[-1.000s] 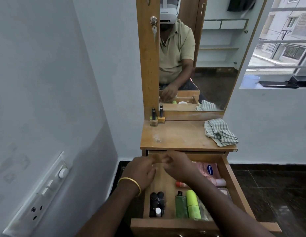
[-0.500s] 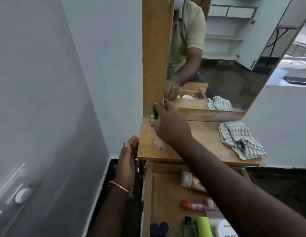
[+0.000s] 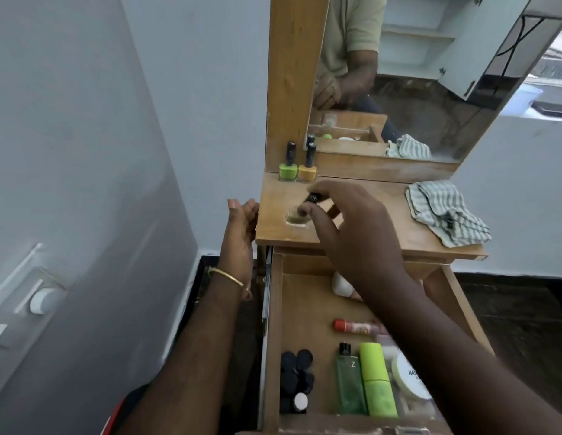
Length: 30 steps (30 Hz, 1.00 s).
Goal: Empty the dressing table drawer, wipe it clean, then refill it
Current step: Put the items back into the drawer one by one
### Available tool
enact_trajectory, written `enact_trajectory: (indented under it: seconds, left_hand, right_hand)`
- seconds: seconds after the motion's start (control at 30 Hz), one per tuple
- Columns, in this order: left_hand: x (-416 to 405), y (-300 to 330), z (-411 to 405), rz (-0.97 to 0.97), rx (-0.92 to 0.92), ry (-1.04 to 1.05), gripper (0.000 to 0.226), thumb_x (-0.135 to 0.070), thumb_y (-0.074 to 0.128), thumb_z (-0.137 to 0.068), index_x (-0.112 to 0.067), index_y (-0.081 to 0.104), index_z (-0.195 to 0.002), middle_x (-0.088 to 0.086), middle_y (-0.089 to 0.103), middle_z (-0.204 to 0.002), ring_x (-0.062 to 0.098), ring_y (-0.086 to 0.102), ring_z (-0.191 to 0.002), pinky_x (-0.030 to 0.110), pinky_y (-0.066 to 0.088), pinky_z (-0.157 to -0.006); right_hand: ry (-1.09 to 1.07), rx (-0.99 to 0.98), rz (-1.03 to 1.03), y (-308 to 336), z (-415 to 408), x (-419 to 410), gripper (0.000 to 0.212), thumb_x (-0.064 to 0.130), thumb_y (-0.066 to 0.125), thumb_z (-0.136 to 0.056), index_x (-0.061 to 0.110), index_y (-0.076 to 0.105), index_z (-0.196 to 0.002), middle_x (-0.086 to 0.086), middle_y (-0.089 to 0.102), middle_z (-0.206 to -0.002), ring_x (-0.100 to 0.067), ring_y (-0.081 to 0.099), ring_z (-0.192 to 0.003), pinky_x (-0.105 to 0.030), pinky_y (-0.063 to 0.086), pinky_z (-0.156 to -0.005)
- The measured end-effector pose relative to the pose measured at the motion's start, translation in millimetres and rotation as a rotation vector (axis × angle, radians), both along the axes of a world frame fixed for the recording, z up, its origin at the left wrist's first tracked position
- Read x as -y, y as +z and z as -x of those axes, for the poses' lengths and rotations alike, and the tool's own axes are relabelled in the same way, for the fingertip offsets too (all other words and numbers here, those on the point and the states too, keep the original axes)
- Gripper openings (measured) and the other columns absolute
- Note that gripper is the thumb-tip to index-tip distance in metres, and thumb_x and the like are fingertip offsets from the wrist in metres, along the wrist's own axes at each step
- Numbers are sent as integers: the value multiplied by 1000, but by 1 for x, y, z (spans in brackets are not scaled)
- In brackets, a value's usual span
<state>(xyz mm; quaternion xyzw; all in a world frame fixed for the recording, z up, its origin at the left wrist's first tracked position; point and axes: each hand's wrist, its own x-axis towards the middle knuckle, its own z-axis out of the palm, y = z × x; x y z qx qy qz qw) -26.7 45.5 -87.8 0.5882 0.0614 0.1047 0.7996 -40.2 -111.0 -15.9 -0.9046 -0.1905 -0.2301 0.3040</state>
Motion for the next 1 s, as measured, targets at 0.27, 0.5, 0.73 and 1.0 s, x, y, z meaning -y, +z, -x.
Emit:
enact_trajectory:
  seconds: [0.27, 0.5, 0.73, 1.0]
  left_hand:
    - [0, -6, 5, -57, -41, -39, 85, -84, 24, -79, -23, 62, -124, 1, 67, -125, 19, 59, -121, 44, 38, -111]
    - [-1, -13, 2, -47, -94, -4, 120, -103, 37, -50, -25, 52, -140, 2, 58, -139, 23, 49, -132, 51, 29, -117]
    - [0, -13, 0, -8, -96, 10, 124, -104, 39, -44, -26, 52, -139, 3, 56, -140, 25, 46, -134, 52, 27, -118]
    - [-1, -9, 1, -3, -90, -24, 109, -103, 37, -48, -31, 57, -127, 3, 58, -136, 25, 48, -132, 53, 28, -117]
  right_hand:
    - [9, -323, 167, -51, 73, 12, 18, 39, 59, -91, 37, 62, -109, 20, 63, -99, 1, 57, -84, -23, 53, -73]
    - [79, -444, 302, -75, 81, 10, 21, 43, 62, -91, 39, 63, -112, 20, 63, -102, 0, 58, -85, -17, 47, -69]
    - [120, -513, 318, -71, 84, 13, 20, 47, 63, -89, 37, 66, -106, 23, 59, -90, 1, 57, -82, -10, 41, -64]
    - [140, -584, 304, -66, 85, 14, 22, 46, 64, -88, 36, 66, -107, 22, 63, -96, 2, 59, -85, -20, 51, -69]
